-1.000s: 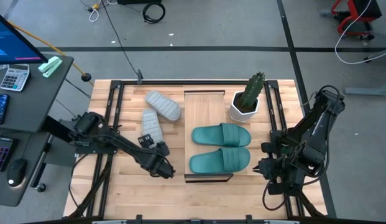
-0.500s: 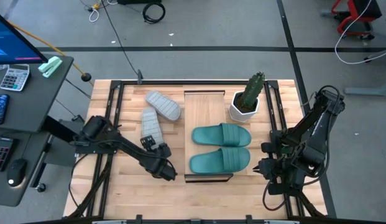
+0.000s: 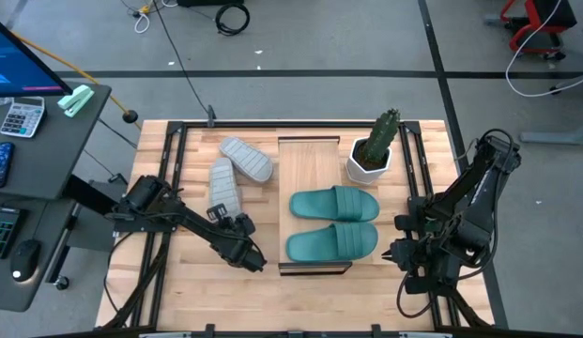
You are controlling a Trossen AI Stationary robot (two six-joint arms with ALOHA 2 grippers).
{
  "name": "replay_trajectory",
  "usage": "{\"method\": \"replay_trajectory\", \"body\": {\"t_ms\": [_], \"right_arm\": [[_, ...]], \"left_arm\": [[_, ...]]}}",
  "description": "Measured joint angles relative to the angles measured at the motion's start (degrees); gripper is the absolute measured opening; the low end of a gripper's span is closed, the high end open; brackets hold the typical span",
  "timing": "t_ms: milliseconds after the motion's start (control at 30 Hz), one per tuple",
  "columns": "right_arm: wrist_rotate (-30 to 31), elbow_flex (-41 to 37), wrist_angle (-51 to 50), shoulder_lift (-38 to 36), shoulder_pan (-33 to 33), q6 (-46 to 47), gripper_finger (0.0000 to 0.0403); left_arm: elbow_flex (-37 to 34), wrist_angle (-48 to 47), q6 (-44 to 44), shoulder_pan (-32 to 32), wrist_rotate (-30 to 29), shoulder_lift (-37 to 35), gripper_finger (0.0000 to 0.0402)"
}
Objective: Pick and place slides into the shelf
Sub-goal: Put the bottom gray slide on the shelf
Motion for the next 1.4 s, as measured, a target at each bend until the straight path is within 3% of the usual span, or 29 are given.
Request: {"method": "replay_trajectory", "body": {"t_ms": [67,267,433,733,967,1133,1400], "right_arm": [[0.0,0.0,0.0,0.0,0.0,0.0,0.0030],[0.0,0.0,0.0,0.0,0.0,0.0,0.0030],[0.3,0.0,0.0,0.0,0.0,-0.9,0.0030],[1.3,0.0,0.0,0.0,-0.1,-1.1,0.0030],[1.3,0.0,0.0,0.0,-0.1,-1.1,0.0030],[1.3,0.0,0.0,0.0,-0.1,-1.1,0.0030],[2.8,0.0,0.0,0.0,-0.1,-1.0,0.0030]], "left_arm": [[1.4,-2.0,-1.6,-0.6,0.3,0.0,0.0016],[10.8,-15.8,-9.8,-3.0,-4.0,-1.4,0.0014],[17.5,-16.0,-12.5,-3.9,-8.9,-7.1,0.0007],[22.8,-15.9,-17.8,-3.4,-19.8,-18.7,0.0002],[28.1,-15.9,-16.4,-2.3,-27.0,-24.3,0.0001],[29.2,-15.9,-10.7,-1.1,-25.9,-25.2,0.0002],[24.8,-12.0,0.2,-1.4,-13.0,-23.8,0.0047]]}}
